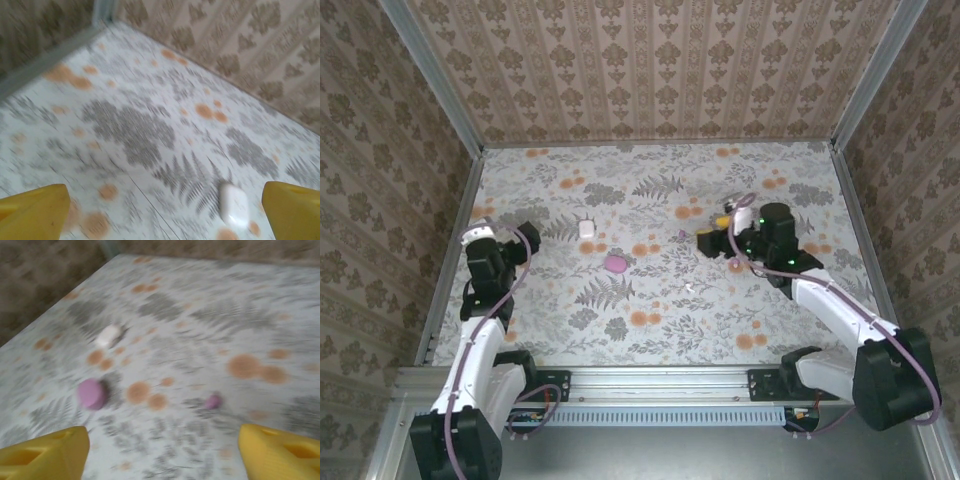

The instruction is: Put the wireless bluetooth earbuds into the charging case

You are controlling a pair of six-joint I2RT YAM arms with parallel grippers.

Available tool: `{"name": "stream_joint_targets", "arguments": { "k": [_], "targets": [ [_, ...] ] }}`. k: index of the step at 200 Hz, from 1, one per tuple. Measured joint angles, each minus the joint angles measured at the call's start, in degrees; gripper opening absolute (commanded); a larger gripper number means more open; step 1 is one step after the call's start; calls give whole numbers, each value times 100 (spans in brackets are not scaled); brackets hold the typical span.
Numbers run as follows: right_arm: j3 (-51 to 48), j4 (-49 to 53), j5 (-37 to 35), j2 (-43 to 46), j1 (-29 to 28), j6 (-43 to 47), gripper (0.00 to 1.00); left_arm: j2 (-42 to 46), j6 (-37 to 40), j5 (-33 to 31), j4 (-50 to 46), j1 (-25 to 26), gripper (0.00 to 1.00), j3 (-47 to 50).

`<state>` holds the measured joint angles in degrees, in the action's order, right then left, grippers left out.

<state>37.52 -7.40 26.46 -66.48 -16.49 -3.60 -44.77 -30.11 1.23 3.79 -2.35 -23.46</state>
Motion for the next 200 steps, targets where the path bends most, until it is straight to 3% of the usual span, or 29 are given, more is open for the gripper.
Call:
{"name": "stream_joint_targets", "arguments": {
  "k": [46,100,129,200],
  "targets": [
    [791,656,118,-964,-1126,905,72,101,-579,927,-595,7,98,103],
    [1797,1233,-326,-2415,-2070,1958,70,402,-981,1967,-396,11,100,358],
    [1880,1084,-496,-2745,-2205,2013,71,415,-1169,2564,-199,13,100,330],
    [2256,758,-529,-3499,-2258,1814,72,590,-1414,3067,-144,17,100,76]
  ]
}}
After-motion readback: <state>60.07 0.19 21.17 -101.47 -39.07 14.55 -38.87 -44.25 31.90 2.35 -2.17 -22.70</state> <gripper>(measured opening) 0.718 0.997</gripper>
